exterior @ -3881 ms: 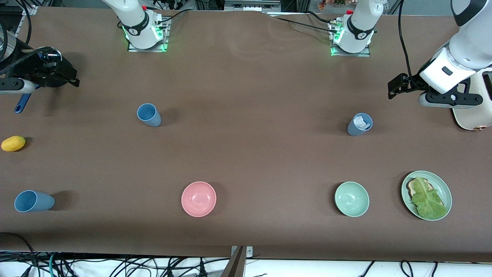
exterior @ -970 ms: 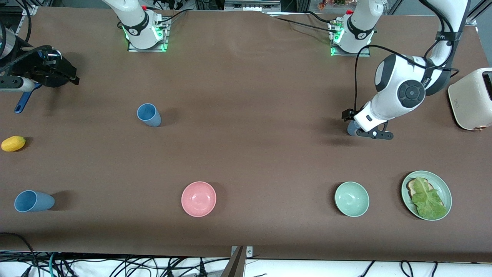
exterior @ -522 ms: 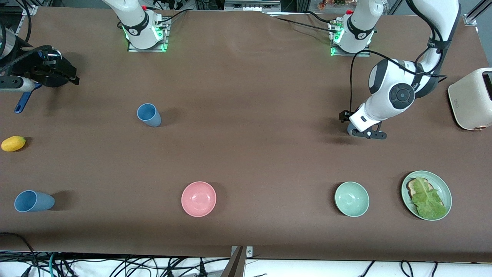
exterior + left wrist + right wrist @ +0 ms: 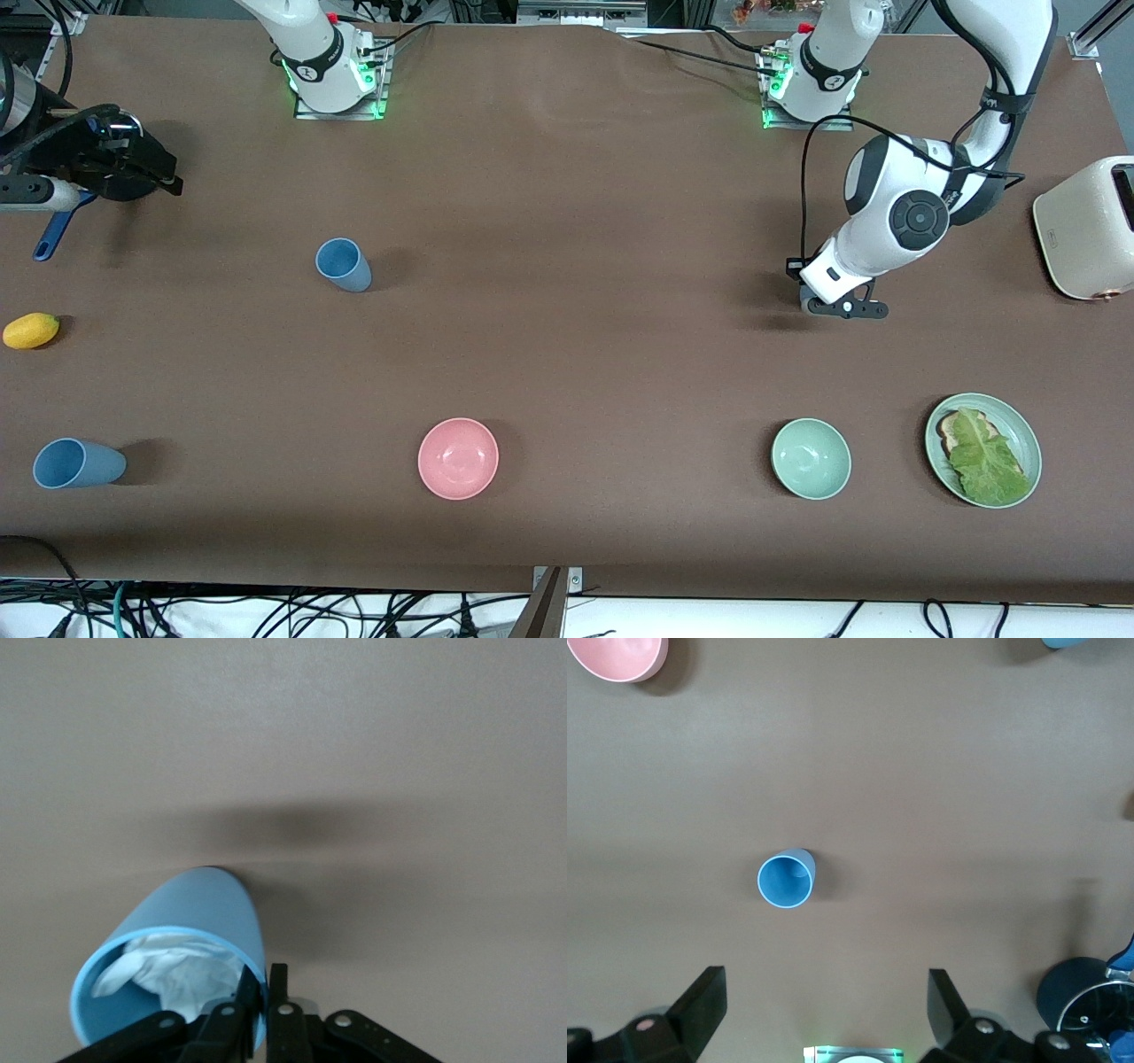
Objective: Stack blue cups with both arms
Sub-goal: 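Close the left gripper on the blue tissue cup, then lift the tissue cup and carry it toward the table middle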
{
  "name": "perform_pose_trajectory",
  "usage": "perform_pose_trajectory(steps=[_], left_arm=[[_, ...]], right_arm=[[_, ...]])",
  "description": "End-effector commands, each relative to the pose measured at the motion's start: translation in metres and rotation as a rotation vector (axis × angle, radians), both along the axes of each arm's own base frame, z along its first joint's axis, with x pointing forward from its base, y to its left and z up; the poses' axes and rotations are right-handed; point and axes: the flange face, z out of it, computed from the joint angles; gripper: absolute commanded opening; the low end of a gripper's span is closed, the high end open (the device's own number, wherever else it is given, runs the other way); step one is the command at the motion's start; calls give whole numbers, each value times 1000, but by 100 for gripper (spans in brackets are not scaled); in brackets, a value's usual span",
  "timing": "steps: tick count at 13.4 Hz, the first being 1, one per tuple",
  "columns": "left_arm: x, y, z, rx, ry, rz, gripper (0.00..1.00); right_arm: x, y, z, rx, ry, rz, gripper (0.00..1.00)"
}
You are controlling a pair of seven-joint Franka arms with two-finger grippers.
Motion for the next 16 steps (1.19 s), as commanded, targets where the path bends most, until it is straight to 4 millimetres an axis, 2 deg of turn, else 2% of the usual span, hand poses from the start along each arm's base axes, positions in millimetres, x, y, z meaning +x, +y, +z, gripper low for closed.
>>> perform_pose_trajectory(steps=[1, 4, 5, 7, 9, 10, 13, 16], left_arm=[[-3, -2, 2, 29, -9, -21, 0], [0, -2, 11, 35, -3, -26, 0], [4, -4, 22, 37, -1, -27, 0], [16, -30, 56, 41, 21, -59, 0], [23, -75, 87, 49, 19, -50, 0], [22, -97, 92, 44, 12, -24, 0], [9, -192, 86, 30, 10, 31, 0], [-9, -273, 79, 23, 7, 47, 0]], right_arm=[[-4, 0, 5, -4, 1, -7, 100], [-4, 1, 3, -4, 0, -5, 100], [-4, 0, 3, -4, 1, -9, 100], [-4, 0, 3, -4, 0, -9, 100], [-4, 1, 1, -5, 3, -7, 100], [-4, 0, 1, -3, 3, -9, 100], [-4, 0, 0, -2, 5, -9, 100], [-4, 0, 0, -2, 6, -9, 100]])
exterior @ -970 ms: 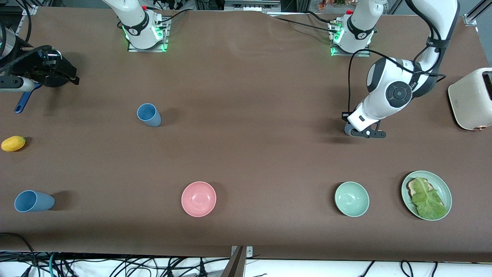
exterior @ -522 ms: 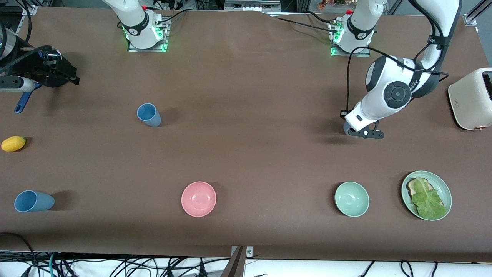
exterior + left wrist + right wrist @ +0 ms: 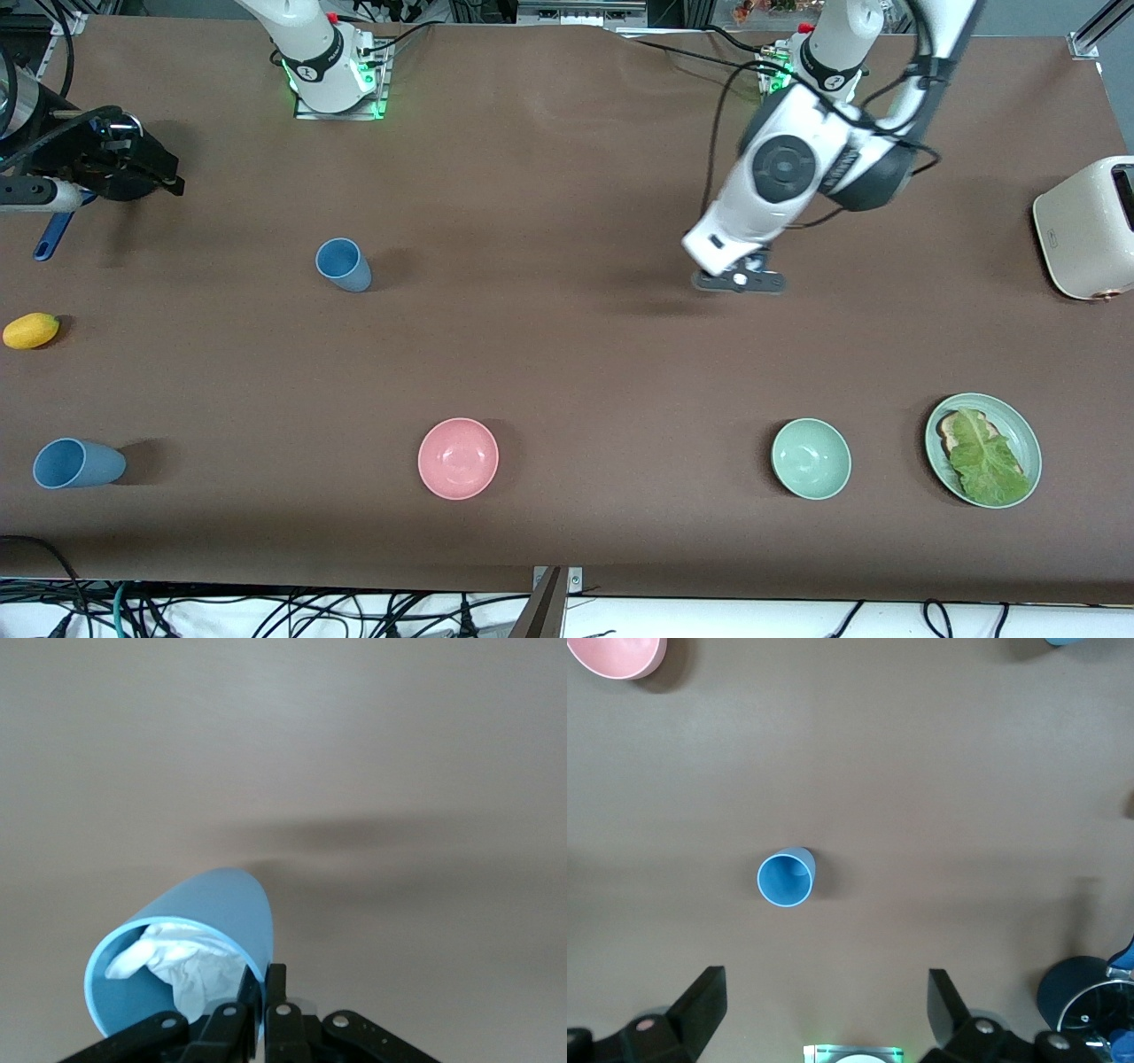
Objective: Stack blue cups with both arms
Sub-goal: 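Lift the tissue cup and carry it toward the table middle, then set the cup down while the right gripper reaches the other cup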
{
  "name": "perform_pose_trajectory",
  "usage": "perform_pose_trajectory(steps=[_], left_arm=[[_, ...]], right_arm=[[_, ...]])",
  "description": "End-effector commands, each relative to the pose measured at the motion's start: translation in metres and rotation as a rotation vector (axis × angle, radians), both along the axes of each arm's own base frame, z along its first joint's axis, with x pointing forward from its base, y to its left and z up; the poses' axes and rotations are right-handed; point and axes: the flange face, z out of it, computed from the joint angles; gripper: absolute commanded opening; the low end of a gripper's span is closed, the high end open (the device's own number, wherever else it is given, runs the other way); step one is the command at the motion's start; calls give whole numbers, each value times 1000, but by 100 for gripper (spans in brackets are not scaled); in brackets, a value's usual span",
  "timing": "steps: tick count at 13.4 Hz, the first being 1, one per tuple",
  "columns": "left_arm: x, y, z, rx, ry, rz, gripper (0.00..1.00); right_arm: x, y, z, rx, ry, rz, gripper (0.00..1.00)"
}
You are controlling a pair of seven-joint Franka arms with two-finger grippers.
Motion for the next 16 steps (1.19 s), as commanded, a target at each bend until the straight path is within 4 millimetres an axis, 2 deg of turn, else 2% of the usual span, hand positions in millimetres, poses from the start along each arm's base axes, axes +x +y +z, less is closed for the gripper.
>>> perform_pose_trajectory(steps=[1, 3, 4, 5, 6, 8, 10, 12, 14, 16], left_arm=[[3, -62, -7, -9, 2, 39, 0], [2, -97, -15, -35, 8, 36, 0], [-5, -121, -18, -58, 21, 31, 0], [-7, -137, -20, -70, 23, 23, 0], [-10, -145, -33, -64, 36, 18, 0], [-17, -159, -53, -57, 59, 4, 0], [-14, -161, -66, -55, 66, 2, 0], [-6, -164, -69, -100, 21, 8, 0], [-6, -165, -78, -99, 30, 11, 0], [-6, -165, -79, -98, 26, 7, 0]], right_arm=[[-4, -1, 2, -1, 1, -9, 100], [-4, -1, 1, 2, 3, -9, 100], [-3, -1, -2, 2, 6, -11, 100], [-2, -1, -6, 3, 9, -11, 100], [0, 1, -9, 2, 11, -8, 100], [2, 5, -19, 5, 9, -9, 100], [4, 17, -38, 7, 2, 8, 100], [4, 27, -60, 6, -3, 19, 100], [3, 39, -81, 6, -4, 38, 100], [2, 47, -106, 5, -7, 51, 100]])
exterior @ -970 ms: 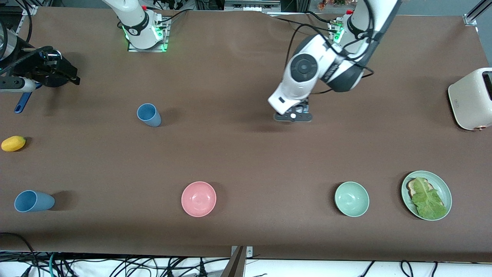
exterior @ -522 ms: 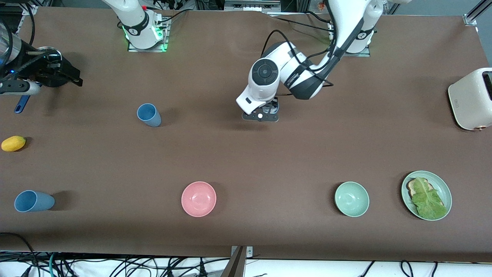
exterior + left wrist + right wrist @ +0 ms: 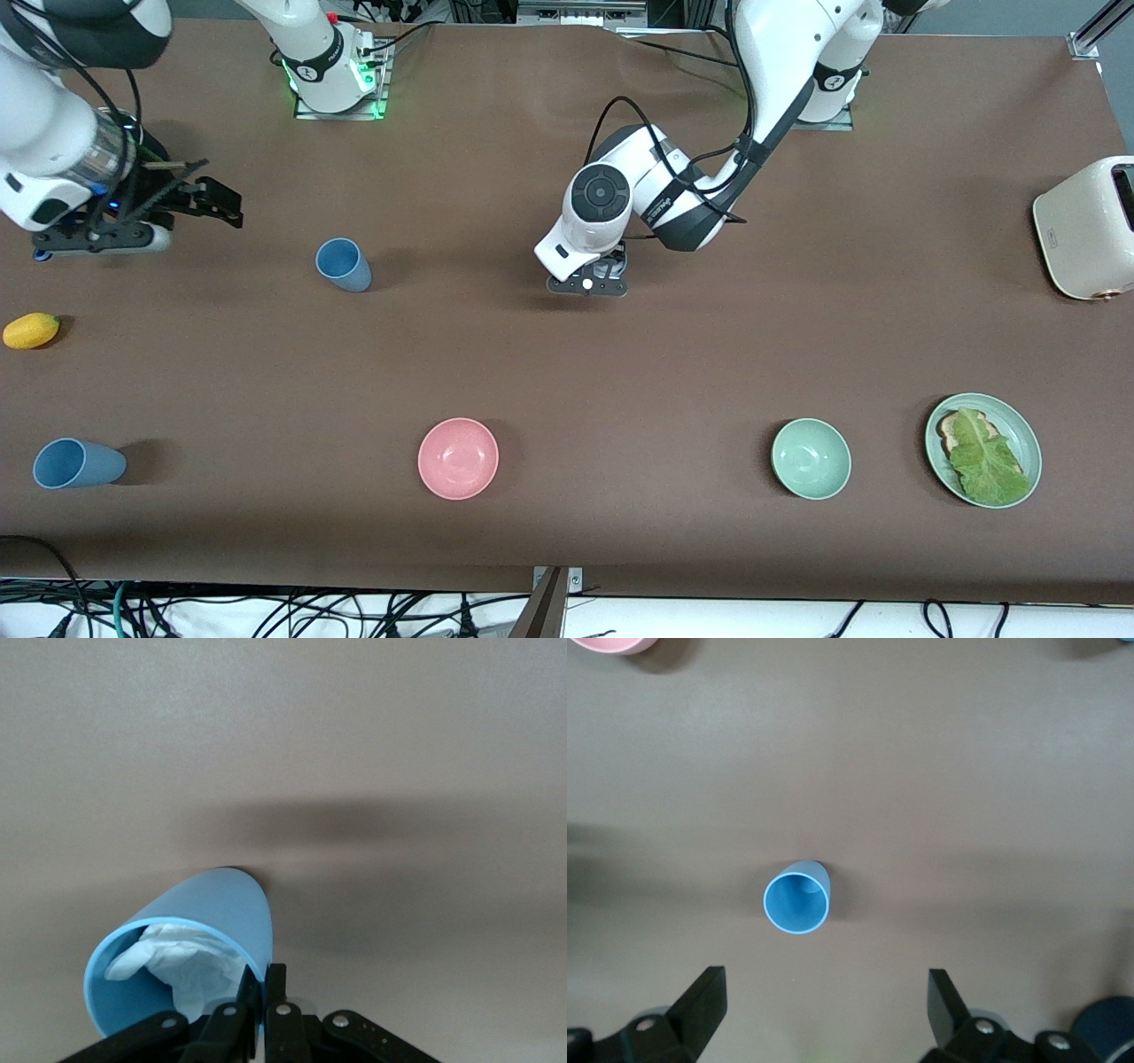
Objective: Stack blue cups with both arms
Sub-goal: 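Set the cup down while the right gripper reaches the other cup, then grasp the blue cup with the right gripper while the left gripper withdraws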
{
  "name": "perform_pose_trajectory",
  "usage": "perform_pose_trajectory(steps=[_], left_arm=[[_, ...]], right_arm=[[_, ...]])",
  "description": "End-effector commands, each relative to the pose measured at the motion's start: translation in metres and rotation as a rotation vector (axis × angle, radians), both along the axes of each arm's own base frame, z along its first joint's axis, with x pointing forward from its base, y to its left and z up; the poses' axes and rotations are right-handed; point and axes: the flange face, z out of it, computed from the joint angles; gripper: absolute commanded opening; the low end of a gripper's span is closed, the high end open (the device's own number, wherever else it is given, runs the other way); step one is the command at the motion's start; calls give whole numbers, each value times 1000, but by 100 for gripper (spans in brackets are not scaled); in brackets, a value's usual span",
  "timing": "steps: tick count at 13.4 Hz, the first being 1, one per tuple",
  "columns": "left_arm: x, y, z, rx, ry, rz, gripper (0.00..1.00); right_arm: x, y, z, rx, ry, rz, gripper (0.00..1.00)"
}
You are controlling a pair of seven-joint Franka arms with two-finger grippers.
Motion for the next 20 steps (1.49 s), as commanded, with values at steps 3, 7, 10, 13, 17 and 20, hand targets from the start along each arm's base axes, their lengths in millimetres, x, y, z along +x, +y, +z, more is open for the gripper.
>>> perform_pose_trajectory(steps=[3, 7, 10, 13, 17, 20], left_arm=[[3, -7, 0, -7, -9, -7, 0], [4, -5, 9, -6, -11, 8, 100], [1, -3, 35, 5, -15, -2, 100], [-4, 11, 91, 50, -15, -35, 100], [25, 71, 153, 138, -88, -108, 100], [58, 143, 195, 148, -98, -178, 100]], right_arm=[[-9, 12, -57, 7, -9, 7, 100], [-12, 12, -113, 3, -8, 14, 100], [-12, 12, -147, 3, -2, 17, 100], [-21, 11, -183, 4, -22, 21, 100], [-31, 12, -212, 3, -13, 23, 100], [-41, 15, -225, 3, 4, 31, 100]])
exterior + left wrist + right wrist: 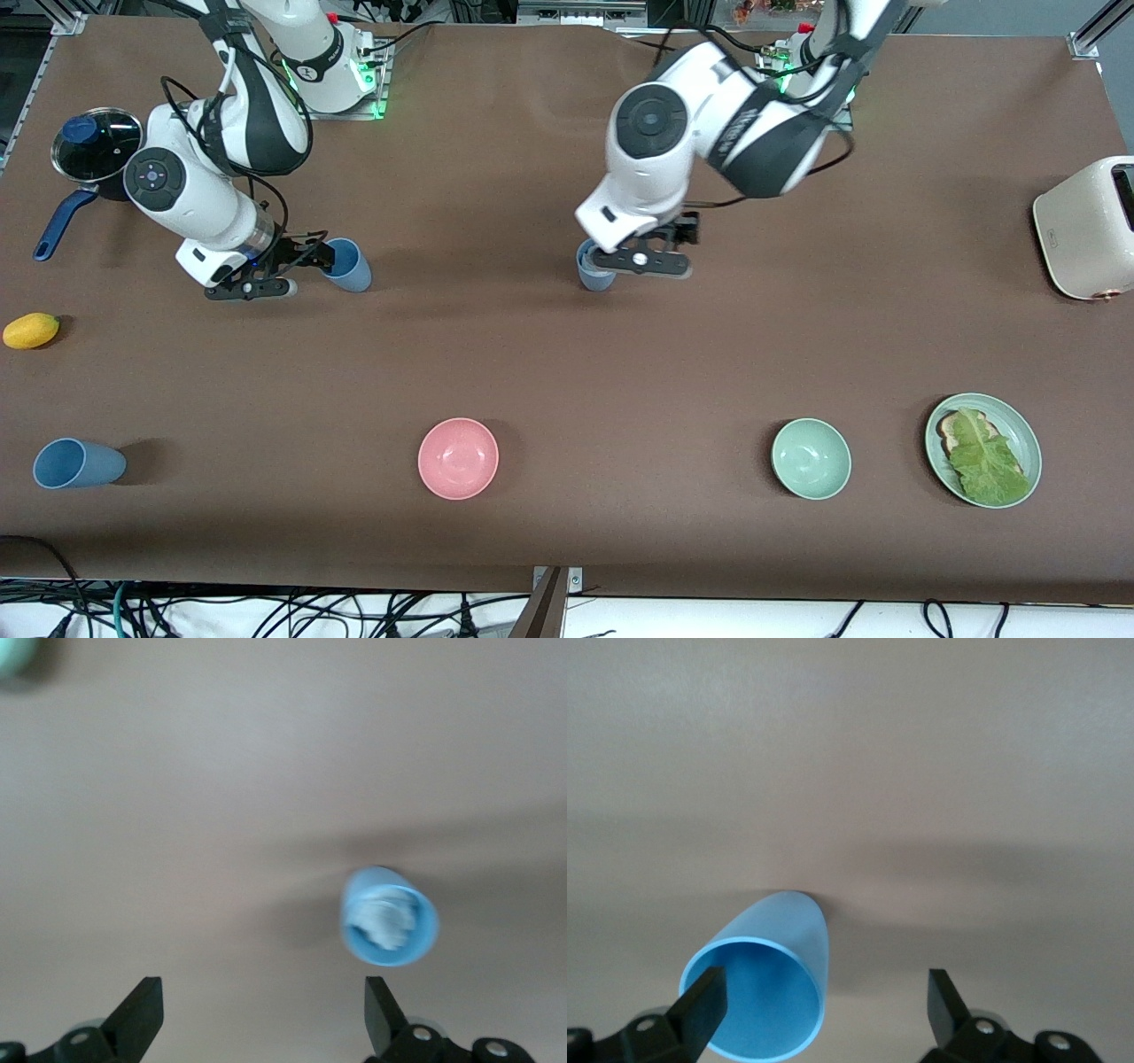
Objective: Stack blue cups with both arms
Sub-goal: 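Grasp the blue cup with the right gripper while the left gripper withdraws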
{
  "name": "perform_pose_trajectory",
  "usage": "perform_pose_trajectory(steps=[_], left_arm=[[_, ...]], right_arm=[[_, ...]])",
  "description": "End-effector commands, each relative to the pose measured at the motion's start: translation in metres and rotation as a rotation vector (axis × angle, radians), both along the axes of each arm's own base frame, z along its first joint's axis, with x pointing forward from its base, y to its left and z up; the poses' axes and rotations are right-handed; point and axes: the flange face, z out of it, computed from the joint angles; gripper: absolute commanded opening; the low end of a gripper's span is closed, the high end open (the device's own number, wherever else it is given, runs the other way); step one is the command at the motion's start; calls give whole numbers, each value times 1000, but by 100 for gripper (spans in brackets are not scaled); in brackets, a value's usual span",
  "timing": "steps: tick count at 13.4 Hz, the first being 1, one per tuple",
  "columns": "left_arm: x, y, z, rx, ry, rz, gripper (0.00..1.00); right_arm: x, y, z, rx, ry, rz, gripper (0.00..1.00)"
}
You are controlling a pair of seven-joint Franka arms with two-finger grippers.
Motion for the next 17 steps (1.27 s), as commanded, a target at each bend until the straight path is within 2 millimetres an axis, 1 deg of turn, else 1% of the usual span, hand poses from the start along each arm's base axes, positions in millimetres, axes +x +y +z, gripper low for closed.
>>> perform_pose_trajectory(steps=[1, 3, 5, 6, 7, 8, 9, 10, 11, 13, 15, 16, 17], left_arm=[[19, 63, 37, 18, 2, -57, 100], [24, 98, 62, 26, 7, -71, 100], [28, 133, 91, 8, -10, -103, 100], [31, 150, 99, 6, -3, -118, 100], [33, 162, 109, -2, 6, -129, 100], [36, 178, 123, -2, 12, -130, 100], [36, 192, 137, -20, -2, -142, 100], [36, 214, 147, -26, -15, -117, 100], [38, 241, 156, -53, -23, -78, 100], [37, 293, 168, -126, -40, -25, 100], [33, 323, 163, -125, -74, -3, 100], [30, 335, 156, -118, -91, 17, 100], [26, 342, 146, -114, -106, 29, 100]], right_arm=[[-11, 1, -10, 5, -4, 3, 100], [-16, 0, -21, 5, -6, 4, 100], [-17, 0, -27, 5, 2, 4, 99], [-16, 0, -29, 6, -1, 3, 98], [-18, -1, -36, 5, 3, 2, 95], [-20, 0, -42, 5, -3, 5, 92], [-22, 0, -45, 5, -3, 5, 86], [-23, 0, -46, 5, -1, 5, 77], [-23, -1, -47, 6, 0, 2, 65], [-23, -1, -48, 5, 3, 2, 36], [-22, 0, -47, 6, 2, -2, 12], [-23, 1, -47, 6, 2, -9, 0], [-22, 6, -46, 7, -1, -3, 0]])
